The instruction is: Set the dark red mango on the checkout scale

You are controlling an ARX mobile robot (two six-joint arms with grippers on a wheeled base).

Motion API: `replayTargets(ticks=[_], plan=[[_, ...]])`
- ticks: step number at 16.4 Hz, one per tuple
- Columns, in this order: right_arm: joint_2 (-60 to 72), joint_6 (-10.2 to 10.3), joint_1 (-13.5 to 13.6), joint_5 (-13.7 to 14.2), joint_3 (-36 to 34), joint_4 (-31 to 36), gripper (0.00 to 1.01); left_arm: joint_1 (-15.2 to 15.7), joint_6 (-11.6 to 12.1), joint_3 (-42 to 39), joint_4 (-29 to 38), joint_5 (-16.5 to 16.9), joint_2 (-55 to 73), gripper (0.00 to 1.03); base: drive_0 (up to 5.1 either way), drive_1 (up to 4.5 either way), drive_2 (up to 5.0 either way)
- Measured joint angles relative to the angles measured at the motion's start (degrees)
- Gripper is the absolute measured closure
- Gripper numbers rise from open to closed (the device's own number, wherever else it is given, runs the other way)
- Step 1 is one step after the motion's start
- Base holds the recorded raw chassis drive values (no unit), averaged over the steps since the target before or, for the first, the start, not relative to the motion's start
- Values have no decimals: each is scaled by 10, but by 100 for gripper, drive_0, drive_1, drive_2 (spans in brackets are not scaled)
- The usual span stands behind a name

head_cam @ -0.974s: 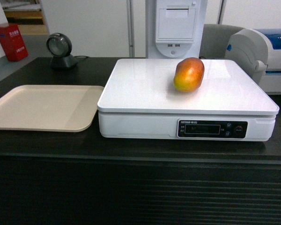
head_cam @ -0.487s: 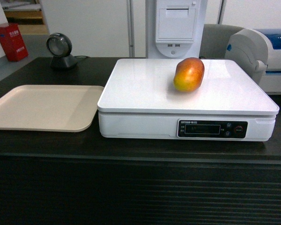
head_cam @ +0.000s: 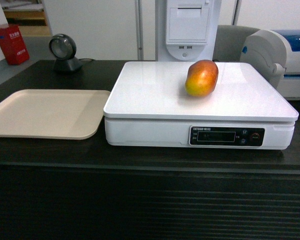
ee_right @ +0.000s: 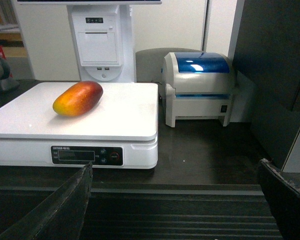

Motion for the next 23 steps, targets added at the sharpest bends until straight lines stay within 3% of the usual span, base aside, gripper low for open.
replayTargets(ticks=[23], plan=[[0, 0, 0, 0, 0, -1, 3, 0, 0, 0, -1, 0, 0, 5, 0, 0, 0]])
